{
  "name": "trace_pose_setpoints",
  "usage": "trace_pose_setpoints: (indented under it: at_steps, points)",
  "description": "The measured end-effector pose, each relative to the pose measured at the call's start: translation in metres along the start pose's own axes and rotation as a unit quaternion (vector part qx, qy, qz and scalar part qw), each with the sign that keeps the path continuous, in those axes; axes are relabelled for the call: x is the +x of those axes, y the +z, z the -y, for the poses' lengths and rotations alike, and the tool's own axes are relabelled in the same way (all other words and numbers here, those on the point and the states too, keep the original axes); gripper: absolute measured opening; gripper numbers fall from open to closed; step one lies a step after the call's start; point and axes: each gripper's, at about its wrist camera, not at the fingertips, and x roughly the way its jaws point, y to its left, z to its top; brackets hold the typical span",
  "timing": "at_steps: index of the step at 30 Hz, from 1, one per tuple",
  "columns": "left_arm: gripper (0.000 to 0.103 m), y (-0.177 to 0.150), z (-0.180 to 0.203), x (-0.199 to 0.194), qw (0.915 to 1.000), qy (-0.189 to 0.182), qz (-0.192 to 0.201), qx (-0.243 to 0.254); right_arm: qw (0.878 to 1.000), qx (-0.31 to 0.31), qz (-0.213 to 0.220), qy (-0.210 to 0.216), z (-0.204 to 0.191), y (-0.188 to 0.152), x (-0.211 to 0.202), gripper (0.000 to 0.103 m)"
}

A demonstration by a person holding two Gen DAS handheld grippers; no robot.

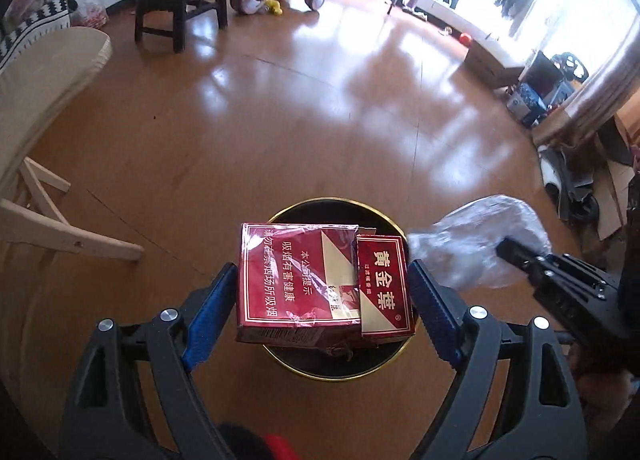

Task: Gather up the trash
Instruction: 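Carry the cigarette pack and plastic bag over the bin and release both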

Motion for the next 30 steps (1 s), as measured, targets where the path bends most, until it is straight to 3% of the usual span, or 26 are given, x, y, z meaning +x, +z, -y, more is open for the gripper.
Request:
trace_pose_setpoints:
  at_steps: [10,25,27,29,30]
  points:
    - [0.083,-0.004,0.006,0.033,0.9996,-0.001,-0.025,0.016,0.999,-0.013,-0.048,-0.002,-0.03,-0.008,0.063,0.005]
    - [0.087,-0.005,-0.004,0.041,0.999,-0.009,-0.042,-0.016,0.997,-0.005,-0.072,0.025,-0.026,0.008,0.075,0.006]
    - [0.091,-0.006,-0.004,0.042,0.9989,-0.01,-0.043,-0.016,0.997,-0.008,-0.07,0.027,-0.025,0.009,0.073,0.017]
    - [0.092,-0.006,-0.005,0.041,0.999,-0.01,-0.039,-0.018,0.998,-0.006,-0.057,0.028,-0.023,0.009,0.068,0.079]
    - [0.092,-0.006,-0.006,0.04,0.9991,-0.011,-0.035,-0.02,0.999,-0.003,-0.04,0.026,-0.023,0.009,0.063,0.082]
